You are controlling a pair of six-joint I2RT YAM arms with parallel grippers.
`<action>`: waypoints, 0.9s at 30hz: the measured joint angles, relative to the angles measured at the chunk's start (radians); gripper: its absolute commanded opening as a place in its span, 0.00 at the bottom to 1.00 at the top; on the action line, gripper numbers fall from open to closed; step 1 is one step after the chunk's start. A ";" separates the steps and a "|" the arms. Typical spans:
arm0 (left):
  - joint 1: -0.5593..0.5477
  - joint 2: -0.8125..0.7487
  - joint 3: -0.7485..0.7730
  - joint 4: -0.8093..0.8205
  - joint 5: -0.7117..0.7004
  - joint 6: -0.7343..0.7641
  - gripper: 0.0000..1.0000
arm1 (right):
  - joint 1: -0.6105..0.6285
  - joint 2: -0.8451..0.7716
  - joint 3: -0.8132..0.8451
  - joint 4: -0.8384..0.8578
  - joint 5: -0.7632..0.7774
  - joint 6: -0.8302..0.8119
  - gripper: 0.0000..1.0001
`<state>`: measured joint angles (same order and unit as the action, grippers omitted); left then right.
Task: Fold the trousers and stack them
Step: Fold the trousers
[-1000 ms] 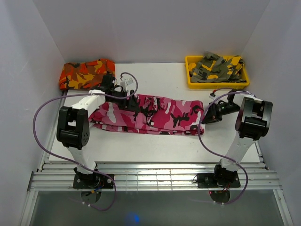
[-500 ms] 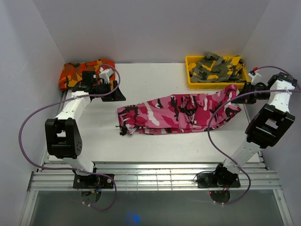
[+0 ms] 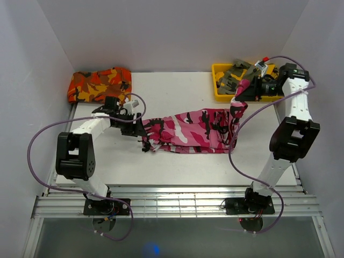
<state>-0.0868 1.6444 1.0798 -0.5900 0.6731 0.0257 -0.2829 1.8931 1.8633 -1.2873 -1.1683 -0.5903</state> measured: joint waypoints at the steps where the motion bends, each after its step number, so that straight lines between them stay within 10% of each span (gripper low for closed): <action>1: -0.005 0.003 -0.010 0.002 -0.008 0.000 0.77 | 0.033 0.013 0.013 0.000 -0.016 0.009 0.08; 27: 0.039 0.226 -0.004 0.042 0.104 -0.078 0.54 | 0.726 0.161 -0.001 0.745 0.067 0.679 0.08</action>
<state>-0.0475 1.8706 1.0760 -0.5480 0.7769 -0.0521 0.4427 2.0541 1.8626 -0.5426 -1.1015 0.0883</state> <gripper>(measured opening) 0.597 0.086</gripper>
